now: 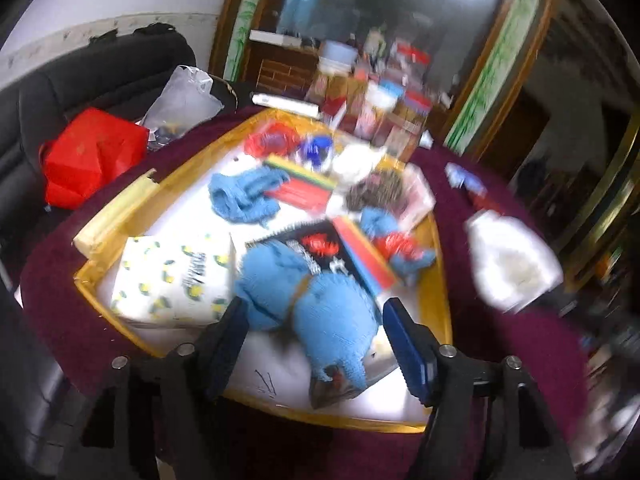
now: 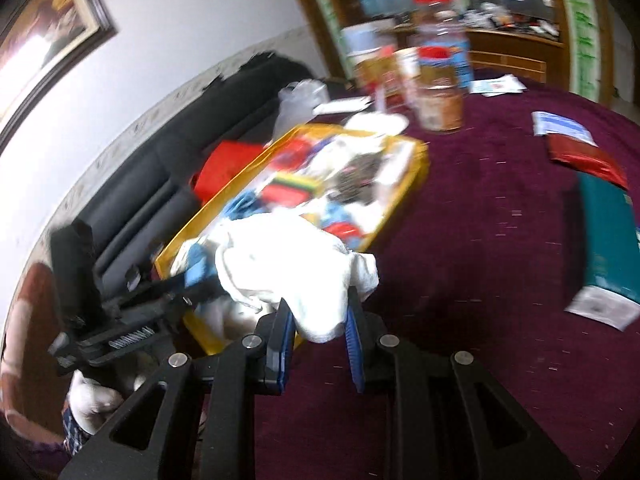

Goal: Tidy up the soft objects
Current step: 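Carry the blue knit toy and white cloth into the tray and open both grippers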

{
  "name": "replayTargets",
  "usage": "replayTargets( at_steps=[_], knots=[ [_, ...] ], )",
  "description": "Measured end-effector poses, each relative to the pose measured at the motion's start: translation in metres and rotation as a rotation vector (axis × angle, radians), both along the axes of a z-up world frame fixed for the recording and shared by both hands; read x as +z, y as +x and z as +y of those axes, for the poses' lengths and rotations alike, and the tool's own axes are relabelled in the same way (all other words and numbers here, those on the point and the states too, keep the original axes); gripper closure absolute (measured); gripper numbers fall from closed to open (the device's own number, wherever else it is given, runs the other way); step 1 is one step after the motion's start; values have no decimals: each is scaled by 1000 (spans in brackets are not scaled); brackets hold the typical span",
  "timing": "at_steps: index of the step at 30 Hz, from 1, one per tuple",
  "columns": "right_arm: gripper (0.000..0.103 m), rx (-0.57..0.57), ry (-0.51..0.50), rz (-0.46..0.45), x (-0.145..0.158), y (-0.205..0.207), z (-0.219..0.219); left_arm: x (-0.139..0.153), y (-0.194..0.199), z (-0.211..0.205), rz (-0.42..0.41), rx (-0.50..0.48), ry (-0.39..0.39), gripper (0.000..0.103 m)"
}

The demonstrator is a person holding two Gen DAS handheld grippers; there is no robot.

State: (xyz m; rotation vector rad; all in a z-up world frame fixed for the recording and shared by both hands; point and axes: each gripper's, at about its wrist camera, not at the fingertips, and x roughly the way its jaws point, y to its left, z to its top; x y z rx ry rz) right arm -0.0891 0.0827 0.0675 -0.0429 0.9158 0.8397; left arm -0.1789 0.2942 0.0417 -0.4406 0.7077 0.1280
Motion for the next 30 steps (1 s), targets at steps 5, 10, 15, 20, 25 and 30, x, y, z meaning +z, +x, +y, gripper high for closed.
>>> replayTargets(
  at_steps=[5,10,15,20,25,30],
  knots=[
    [80,47,-68,6,-18,-5,41,18,-23,20,-83,68,-12,23],
    [61,43,-204,-65,-33,-10,67,22,-32,31,-91,118,52,13],
    [33,20,-177,-166,-13,-20,64,18,-35,36,-83,158,123,10],
    [33,27,-116,-229,7,-27,69,13,-32,36,-51,203,193,8],
    [33,114,-177,-133,-17,-23,99,8,-32,39,-12,227,233,8],
    [33,66,-209,-44,-46,-4,102,5,-34,44,13,251,252,8]
  ],
)
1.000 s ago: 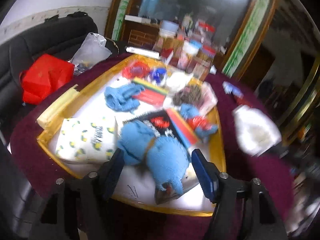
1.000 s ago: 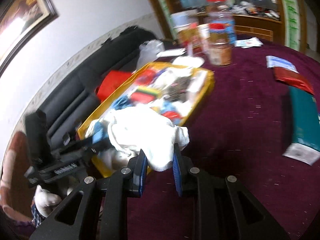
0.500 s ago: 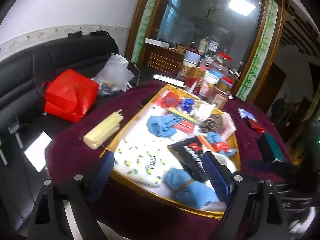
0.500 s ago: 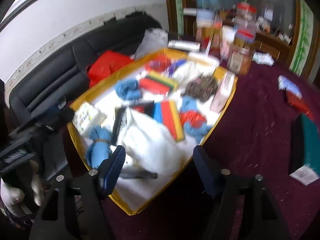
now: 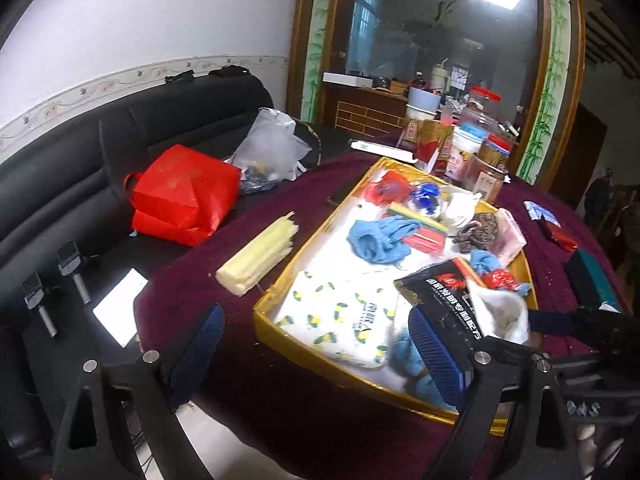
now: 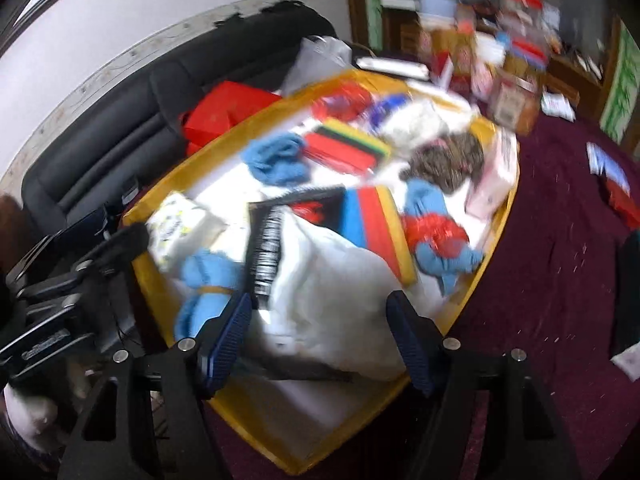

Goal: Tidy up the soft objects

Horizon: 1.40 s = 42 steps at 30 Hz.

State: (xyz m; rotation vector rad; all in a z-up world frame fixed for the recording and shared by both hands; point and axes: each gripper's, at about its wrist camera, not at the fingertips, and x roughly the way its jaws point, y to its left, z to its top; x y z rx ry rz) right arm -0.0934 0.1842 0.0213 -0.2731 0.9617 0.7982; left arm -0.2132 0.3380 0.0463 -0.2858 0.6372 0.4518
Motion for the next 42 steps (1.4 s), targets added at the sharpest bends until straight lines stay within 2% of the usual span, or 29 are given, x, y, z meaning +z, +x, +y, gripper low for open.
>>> replayTargets(
  at_steps=[3,6,17,26,28,31,35,37,39,42],
  knots=[
    [33,-41,31,36,-2,11,-9,-1,0,0,10,6,12,7],
    [33,-45,31,28,1,9,-10,-2,0,-1,20,12,21,7],
    [27,-35,80,-104,32,-22,-38,4,0,-19,44,1,60,6],
    [23,-114,152,-145,45,-28,-93,22,-5,-52,19,-22,130,5],
    [23,-143,170,-155,48,-28,-109,30,-9,-61,-12,-21,159,5],
    [23,-205,214,-178,54,-27,-143,51,-22,-80,-104,7,233,0],
    [21,-286,279,-236,64,-32,-192,87,-53,-115,-298,75,375,0],
    [16,-341,302,-291,70,-38,-218,102,-66,-134,-391,91,411,0],
    [10,-402,326,-372,79,-49,-245,116,-71,-150,-449,81,441,0],
    [0,-491,338,-503,92,-67,-275,135,-65,-179,-487,-13,468,0]
  ],
)
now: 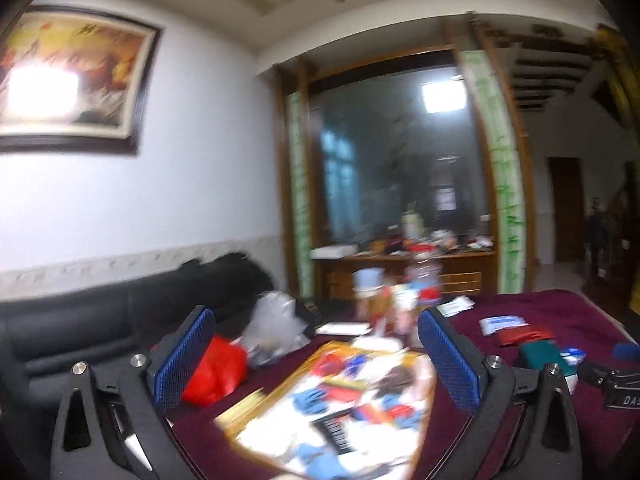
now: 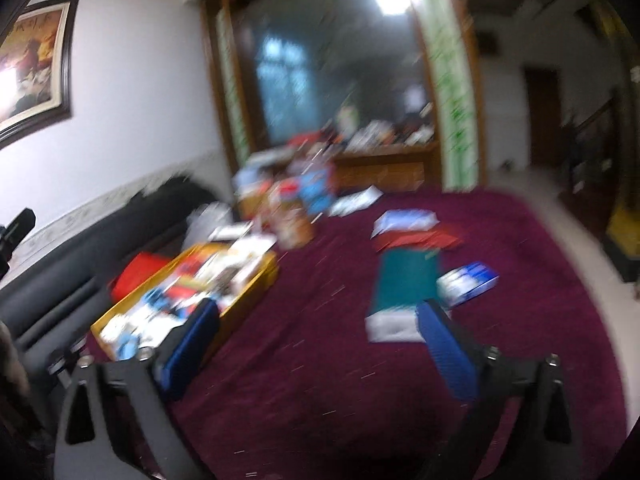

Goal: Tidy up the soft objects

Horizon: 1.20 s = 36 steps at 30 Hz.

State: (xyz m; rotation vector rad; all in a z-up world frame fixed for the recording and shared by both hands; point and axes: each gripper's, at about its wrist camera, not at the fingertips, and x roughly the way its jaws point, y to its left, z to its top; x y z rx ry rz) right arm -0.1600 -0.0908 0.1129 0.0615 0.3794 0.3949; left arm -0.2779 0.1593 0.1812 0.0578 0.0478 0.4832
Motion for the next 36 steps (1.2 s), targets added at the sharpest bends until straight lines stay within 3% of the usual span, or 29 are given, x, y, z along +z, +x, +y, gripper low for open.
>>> replayTargets(
  at_steps=[2,6,8,15,17,21,30,36],
  knots=[
    [0,-78,-2,-81,5,-10,-19,10,14,-15,39,-96,-19,0],
    [0,-185,4,-125,-4,-18,-48,17,54,-36,169,-313,-200,0],
    [0,-200,-17,-63,-13,-12,-59,11,69,-52,233,-365,-248,0],
    [0,-147,-113,159,-51,13,-57,-49,115,-114,549,-435,-288,0],
    [0,-124,-133,201,-60,15,-49,-63,118,-121,594,-416,-284,0],
    [0,-75,-189,232,-69,16,-27,-69,112,-118,591,-335,-257,0],
    [0,51,-299,303,-80,22,44,-78,113,-53,564,-162,-318,0],
    [0,74,-364,311,-76,30,83,-87,108,-15,567,-91,-370,0]
  ],
)
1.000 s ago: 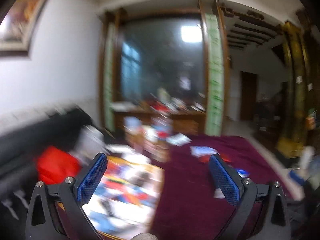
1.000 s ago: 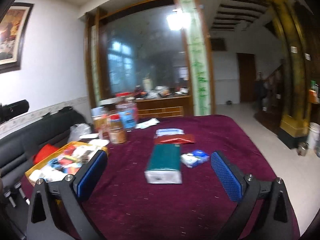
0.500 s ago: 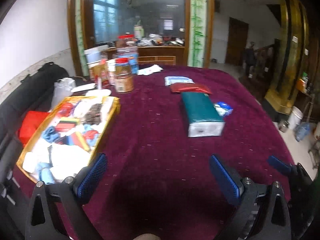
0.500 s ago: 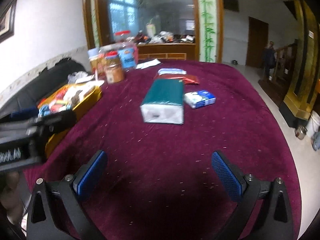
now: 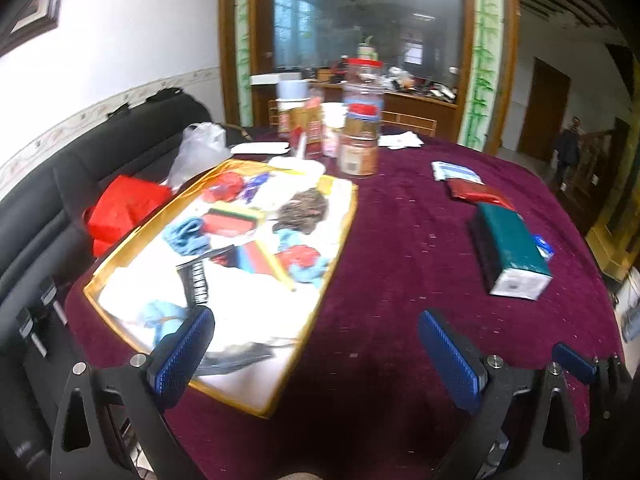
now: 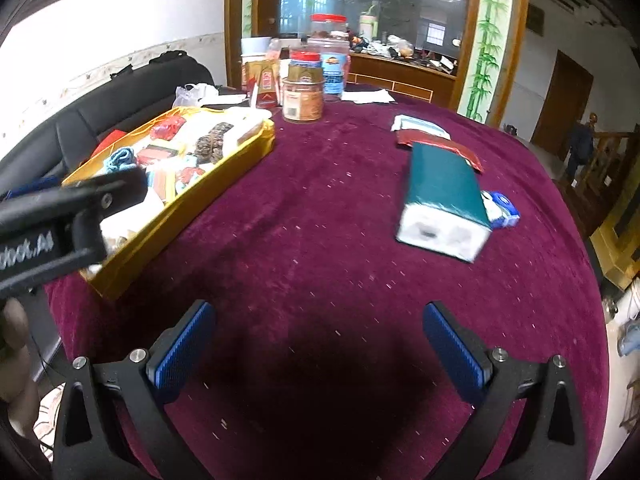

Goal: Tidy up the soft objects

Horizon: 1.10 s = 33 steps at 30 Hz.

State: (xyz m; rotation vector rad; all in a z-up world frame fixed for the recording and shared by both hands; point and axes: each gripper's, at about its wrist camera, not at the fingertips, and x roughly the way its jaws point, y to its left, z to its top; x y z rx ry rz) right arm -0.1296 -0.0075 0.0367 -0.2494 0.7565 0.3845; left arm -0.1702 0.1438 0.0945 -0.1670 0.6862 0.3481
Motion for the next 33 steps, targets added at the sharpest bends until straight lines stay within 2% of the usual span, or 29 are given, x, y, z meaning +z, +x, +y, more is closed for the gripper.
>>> replayTargets(
  at_steps=[7,17,33],
  knots=[
    [0,6,9,38,4,13,27,-5,-6,33,3,52,-19,0],
    [0,70,-41,53,-3,13,64,-16,-6,74,16,111,-70,0],
    [0,105,-51,60,-5,8,75,-23,-5,92,37,141,-111,0]
  ],
)
